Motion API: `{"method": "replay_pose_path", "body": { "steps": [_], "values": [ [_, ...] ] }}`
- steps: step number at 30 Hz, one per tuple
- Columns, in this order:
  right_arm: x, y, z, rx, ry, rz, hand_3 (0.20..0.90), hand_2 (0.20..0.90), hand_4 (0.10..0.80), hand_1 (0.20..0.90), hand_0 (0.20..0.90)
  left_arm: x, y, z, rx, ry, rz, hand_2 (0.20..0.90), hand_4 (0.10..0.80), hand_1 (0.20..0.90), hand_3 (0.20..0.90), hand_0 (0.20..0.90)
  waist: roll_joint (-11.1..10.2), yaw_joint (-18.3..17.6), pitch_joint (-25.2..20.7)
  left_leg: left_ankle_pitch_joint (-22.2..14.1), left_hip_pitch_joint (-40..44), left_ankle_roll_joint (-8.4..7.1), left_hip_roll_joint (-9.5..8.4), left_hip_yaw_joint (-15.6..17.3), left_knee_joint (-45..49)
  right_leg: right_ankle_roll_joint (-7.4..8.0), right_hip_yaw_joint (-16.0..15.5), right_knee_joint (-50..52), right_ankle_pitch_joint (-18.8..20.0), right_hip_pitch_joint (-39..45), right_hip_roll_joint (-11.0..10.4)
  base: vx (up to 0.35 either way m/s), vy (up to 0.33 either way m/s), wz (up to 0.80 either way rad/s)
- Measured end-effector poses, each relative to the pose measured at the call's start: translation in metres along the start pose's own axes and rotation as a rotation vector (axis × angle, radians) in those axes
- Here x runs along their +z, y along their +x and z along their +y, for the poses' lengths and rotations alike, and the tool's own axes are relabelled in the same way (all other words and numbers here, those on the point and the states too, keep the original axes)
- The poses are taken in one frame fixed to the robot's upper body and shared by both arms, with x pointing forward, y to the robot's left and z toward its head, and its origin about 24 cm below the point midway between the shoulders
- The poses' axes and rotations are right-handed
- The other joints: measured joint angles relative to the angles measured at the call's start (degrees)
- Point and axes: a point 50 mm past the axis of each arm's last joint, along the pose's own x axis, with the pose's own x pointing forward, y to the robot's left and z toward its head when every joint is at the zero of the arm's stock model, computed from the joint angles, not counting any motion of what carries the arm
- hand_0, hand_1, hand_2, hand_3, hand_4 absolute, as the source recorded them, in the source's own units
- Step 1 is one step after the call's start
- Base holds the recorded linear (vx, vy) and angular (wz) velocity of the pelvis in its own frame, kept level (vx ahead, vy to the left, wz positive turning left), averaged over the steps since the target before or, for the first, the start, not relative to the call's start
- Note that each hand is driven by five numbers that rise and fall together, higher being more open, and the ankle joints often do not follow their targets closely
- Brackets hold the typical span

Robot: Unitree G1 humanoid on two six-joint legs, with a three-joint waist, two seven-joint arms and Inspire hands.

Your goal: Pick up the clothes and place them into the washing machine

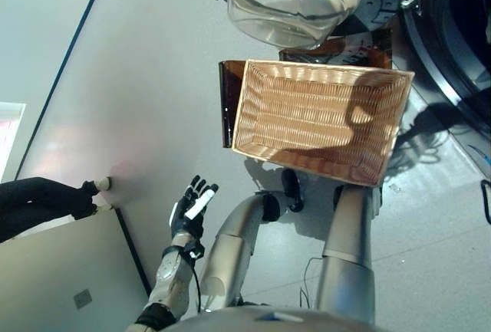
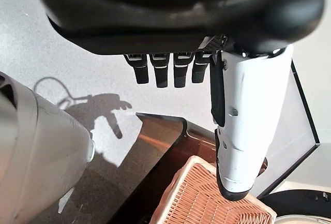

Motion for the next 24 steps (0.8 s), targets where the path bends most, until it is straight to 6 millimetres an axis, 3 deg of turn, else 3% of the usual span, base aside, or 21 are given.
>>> {"method": "replay_pose_path", "body": {
  "steps": [14, 24],
  "values": [
    [-0.007, -0.002, -0.003, 0.063, -0.088, -0.040, 0.900, 0.900, 0.800, 0.900, 0.900, 0.002, 0.000, -0.001, -0.002, -0.004, -0.008, 0.900, 0.800, 0.900, 0.900, 0.900, 0.18, 0.00, -0.23, 0.03, 0.41, -0.06, 0.13, -0.01, 0.08, -0.14, -0.06, 0.01, 0.10, 0.48, -0.01, -0.004, 0.026, -0.01],
    [-0.086, -0.056, -0.033, 0.107, -0.130, -0.009, 0.900, 0.900, 0.800, 0.900, 0.900, 0.002, 0.000, 0.001, 0.018, -0.011, -0.026, 0.900, 0.800, 0.900, 0.900, 0.900, 1.41, 0.19, -2.81, -0.31, 0.95, -0.55, 0.39, -0.07, -0.14, -0.88, -0.22, -1.35, 0.46, 1.25, 1.04, -0.001, 0.070, -0.06]
  ]
}}
